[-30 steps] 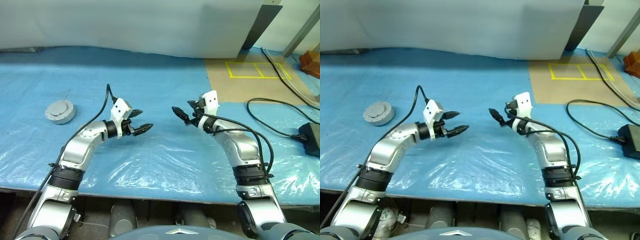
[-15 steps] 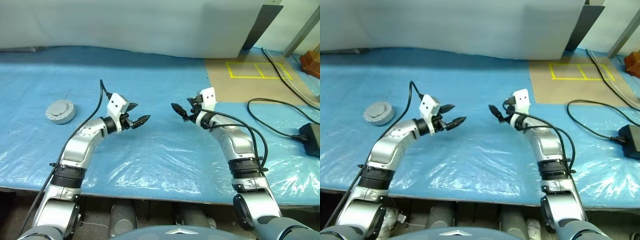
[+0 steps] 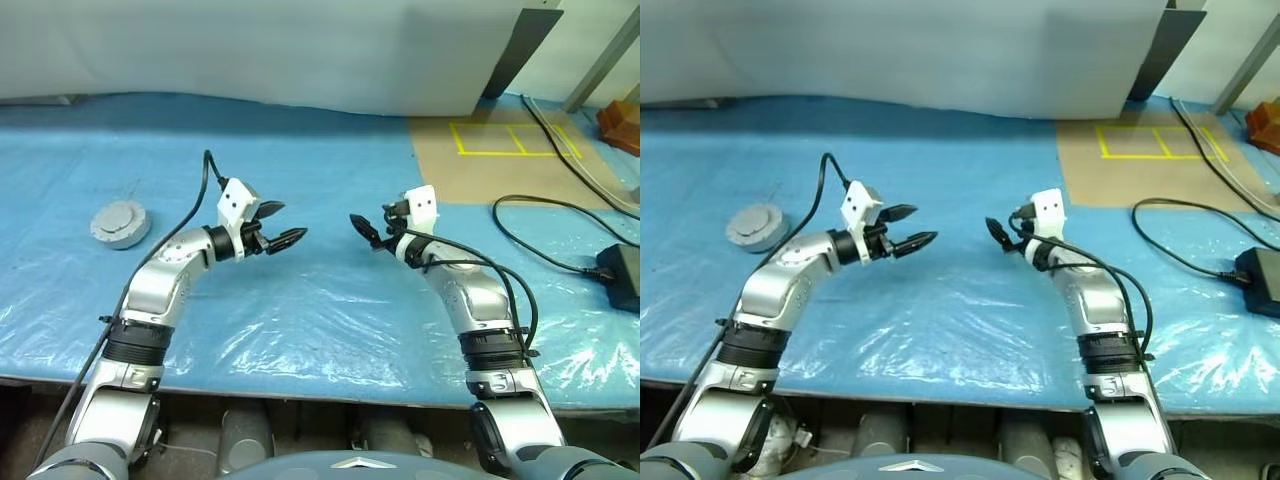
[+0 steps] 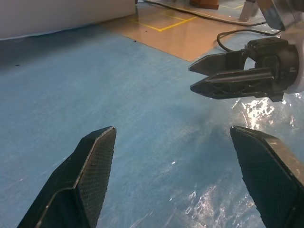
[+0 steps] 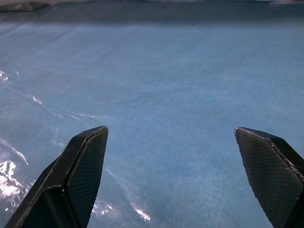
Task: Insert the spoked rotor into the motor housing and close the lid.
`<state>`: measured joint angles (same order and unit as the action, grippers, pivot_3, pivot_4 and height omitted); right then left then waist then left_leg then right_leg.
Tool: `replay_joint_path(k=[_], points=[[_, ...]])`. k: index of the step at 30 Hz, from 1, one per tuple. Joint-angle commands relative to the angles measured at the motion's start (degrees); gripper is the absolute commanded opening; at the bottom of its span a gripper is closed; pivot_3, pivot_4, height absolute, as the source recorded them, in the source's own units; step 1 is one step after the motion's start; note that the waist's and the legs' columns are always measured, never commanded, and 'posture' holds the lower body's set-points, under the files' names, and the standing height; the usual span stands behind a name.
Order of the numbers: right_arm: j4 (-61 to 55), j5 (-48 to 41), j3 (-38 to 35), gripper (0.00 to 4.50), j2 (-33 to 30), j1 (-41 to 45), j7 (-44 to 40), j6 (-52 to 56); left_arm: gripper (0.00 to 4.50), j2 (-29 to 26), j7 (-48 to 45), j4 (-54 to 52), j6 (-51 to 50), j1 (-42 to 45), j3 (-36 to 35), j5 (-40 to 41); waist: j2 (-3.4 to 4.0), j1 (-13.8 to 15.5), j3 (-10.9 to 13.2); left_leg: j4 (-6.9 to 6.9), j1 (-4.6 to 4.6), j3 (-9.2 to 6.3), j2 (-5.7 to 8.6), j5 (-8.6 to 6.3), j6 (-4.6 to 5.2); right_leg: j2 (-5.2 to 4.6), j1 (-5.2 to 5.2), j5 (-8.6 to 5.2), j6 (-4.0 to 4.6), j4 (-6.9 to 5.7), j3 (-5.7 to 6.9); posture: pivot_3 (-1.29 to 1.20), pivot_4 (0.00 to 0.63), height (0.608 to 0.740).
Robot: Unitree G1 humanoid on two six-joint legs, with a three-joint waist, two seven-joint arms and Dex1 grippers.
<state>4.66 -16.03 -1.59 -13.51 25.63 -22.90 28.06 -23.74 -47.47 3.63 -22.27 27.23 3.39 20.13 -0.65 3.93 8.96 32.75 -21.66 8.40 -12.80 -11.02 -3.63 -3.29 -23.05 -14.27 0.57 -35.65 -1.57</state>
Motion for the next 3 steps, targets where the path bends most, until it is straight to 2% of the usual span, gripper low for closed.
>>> replay_joint_path(k=[1,3], points=[[-3.12,-0.28,-0.49,4.50,-0.18,-0.47,0.58,0.81,4.04,0.10,-0.15,0.52,0.51,1.39,-1.50,0.74,0.01,0.04,0.01,0.00,0.00,0.00,0.00,0.00,0.00,0.00,0.00,0.00,0.00,0.01,0.00,0.00,0.150,0.740],[-4.19,-0.67,-0.61,4.50,-0.61,-0.41,0.06,1.21,4.04,0.26,-0.62,-0.02,0.27,1.77,-1.52,1.30,0.02,0.05,0.02,0.00,-0.05,0.00,0.01,0.00,0.00,-0.01,0.00,0.00,0.00,0.03,0.01,0.00,0.150,0.740]])
